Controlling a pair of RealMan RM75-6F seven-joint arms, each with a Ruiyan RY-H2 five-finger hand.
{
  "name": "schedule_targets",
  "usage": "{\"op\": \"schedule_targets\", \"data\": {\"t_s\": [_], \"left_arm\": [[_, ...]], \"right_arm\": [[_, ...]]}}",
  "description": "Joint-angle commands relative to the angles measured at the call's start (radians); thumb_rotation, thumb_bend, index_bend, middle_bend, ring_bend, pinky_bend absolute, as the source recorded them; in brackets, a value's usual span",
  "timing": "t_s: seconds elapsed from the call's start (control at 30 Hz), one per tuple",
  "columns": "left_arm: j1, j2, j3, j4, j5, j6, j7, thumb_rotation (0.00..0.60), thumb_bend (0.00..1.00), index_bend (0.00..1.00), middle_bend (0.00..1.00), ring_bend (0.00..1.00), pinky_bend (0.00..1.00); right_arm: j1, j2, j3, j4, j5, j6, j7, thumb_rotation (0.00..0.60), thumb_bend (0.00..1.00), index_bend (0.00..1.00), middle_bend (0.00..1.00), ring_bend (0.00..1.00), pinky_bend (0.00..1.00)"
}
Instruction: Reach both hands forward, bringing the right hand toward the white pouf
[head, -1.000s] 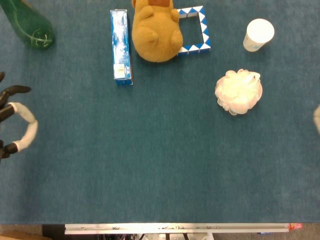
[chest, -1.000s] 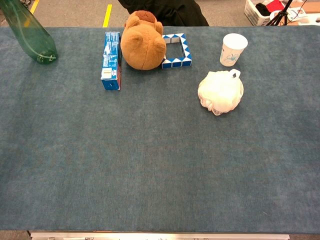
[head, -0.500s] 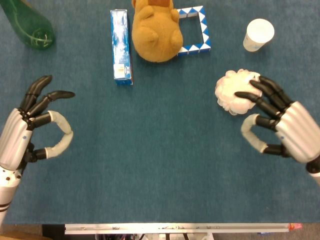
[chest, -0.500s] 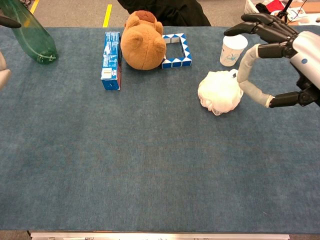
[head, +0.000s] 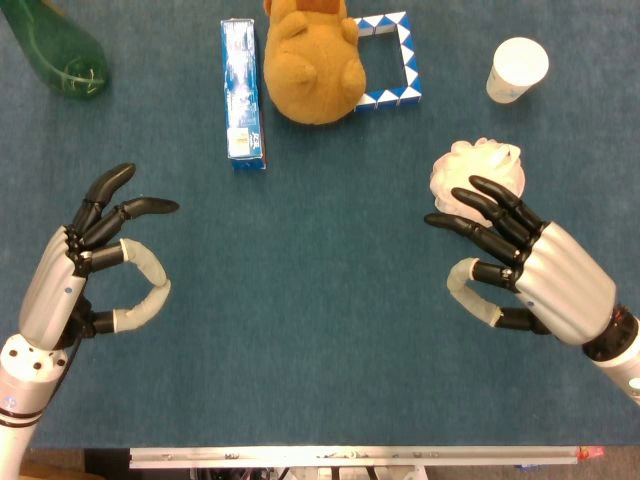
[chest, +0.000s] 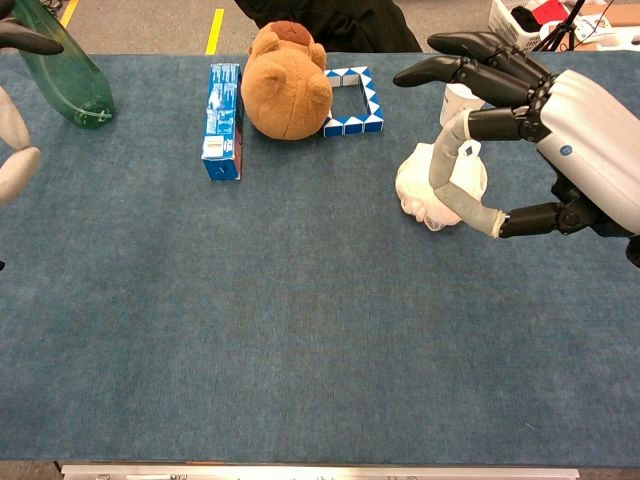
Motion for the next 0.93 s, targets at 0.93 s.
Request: {"op": "schedule_targets", "data": {"t_s": [0.93], "left_arm": [[-0.070, -0.024, 0.043, -0.053, 0.004, -0.063, 0.059, 0.600, 0.42, 0.79, 0.23, 0.01, 0.03]], "right_arm": [[0.002, 0.013, -0.043, 0.022, 0.049, 0.040, 0.021, 0.600, 0.40, 0.61, 0.20, 0.00, 0.01]]}}
